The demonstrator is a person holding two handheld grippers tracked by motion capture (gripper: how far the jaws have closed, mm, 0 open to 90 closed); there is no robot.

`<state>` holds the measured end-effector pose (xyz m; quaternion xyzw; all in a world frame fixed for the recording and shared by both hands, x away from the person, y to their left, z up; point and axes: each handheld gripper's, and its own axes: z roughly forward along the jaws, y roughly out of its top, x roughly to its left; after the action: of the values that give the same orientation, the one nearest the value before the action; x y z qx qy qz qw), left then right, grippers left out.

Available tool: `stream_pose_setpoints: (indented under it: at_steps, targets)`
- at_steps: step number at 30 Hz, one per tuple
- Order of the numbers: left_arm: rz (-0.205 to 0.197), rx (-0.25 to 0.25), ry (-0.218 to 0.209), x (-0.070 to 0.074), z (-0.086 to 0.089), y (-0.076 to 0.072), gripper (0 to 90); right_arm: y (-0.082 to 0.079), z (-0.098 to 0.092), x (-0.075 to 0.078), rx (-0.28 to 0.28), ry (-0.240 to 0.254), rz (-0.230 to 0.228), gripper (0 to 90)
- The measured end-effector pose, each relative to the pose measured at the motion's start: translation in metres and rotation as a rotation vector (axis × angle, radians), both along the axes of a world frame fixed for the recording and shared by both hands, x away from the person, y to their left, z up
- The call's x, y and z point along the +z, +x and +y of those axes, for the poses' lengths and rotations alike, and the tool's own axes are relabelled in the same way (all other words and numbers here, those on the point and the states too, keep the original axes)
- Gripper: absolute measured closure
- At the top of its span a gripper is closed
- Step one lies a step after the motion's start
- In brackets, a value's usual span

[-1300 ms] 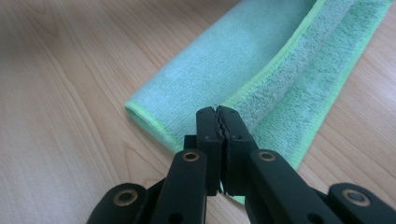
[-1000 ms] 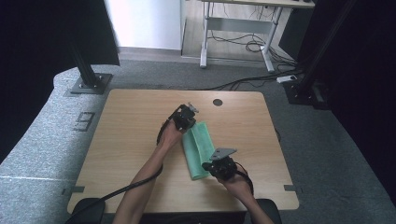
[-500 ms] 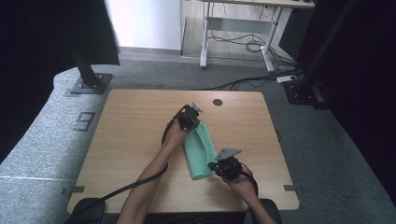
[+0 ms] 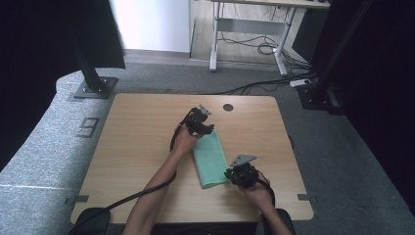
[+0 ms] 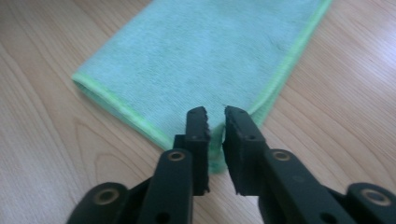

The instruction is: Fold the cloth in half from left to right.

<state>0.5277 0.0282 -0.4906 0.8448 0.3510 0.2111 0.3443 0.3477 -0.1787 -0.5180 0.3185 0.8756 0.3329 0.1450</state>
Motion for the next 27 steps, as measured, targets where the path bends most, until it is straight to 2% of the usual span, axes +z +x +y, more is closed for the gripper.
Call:
stream_pose_setpoints:
  at_steps: [3,5,8,12,15,19,24,27]
  targets:
    - [0.012,-0.012,0.01,0.002,0.004,-0.004,29.2,0.001,-0.006,0.004,-0.023,-0.002,-0.015,69.8]
    - [0.016,-0.024,0.022,0.001,0.007,-0.009,25.5,0.002,-0.011,0.008,-0.054,0.013,-0.03,64.4]
    - [0.03,-0.038,0.037,-0.006,0.014,-0.019,21.6,0.007,-0.015,0.013,-0.082,0.038,-0.05,54.7]
    - [0.059,-0.05,0.044,-0.018,0.025,-0.034,18.9,0.015,-0.01,0.007,-0.076,0.053,-0.039,44.3]
    - [0.071,-0.032,0.062,-0.027,0.033,-0.04,18.4,0.019,-0.006,-0.001,-0.071,0.02,-0.02,42.0]
    - [0.097,-0.002,0.052,-0.036,0.045,-0.042,18.2,0.023,-0.012,-0.013,-0.08,-0.03,0.005,39.8]
    - [0.111,0.021,0.044,-0.043,0.053,-0.043,17.9,0.024,-0.018,-0.019,-0.09,-0.004,0.033,38.8]
    - [0.105,0.037,0.068,-0.047,0.053,-0.042,17.9,0.024,-0.017,-0.02,-0.09,0.001,0.038,39.1]
